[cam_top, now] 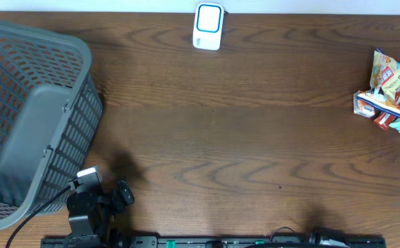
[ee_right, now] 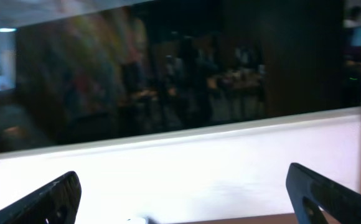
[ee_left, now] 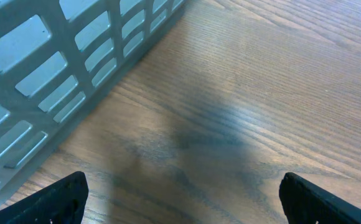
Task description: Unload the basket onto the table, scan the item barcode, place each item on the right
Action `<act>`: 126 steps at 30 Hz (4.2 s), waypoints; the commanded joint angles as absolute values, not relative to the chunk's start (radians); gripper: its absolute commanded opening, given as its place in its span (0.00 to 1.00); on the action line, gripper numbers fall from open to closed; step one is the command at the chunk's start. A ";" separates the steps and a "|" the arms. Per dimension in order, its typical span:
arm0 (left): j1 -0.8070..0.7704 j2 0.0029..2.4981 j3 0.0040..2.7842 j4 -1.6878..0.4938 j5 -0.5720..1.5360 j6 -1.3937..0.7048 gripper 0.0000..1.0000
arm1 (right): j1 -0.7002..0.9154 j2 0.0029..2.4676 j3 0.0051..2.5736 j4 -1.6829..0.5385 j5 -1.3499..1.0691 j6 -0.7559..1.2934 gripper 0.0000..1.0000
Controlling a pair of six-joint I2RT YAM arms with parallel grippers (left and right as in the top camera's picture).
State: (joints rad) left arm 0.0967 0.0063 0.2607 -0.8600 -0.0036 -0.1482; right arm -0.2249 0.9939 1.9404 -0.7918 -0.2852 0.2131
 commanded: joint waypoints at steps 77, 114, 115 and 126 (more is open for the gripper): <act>0.102 0.005 0.242 -0.904 -0.012 -0.128 0.98 | -0.143 0.039 0.965 -0.228 0.350 0.497 0.99; 0.102 0.005 0.242 -0.904 -0.012 -0.128 0.98 | -0.136 0.006 0.304 -0.110 0.092 0.403 0.99; 0.102 0.005 0.242 -0.904 -0.012 -0.128 0.98 | -0.133 0.006 0.286 -0.097 0.095 0.381 0.99; 0.102 0.005 0.242 -0.904 -0.012 -0.128 0.98 | -0.121 0.006 0.073 0.071 0.099 0.317 0.99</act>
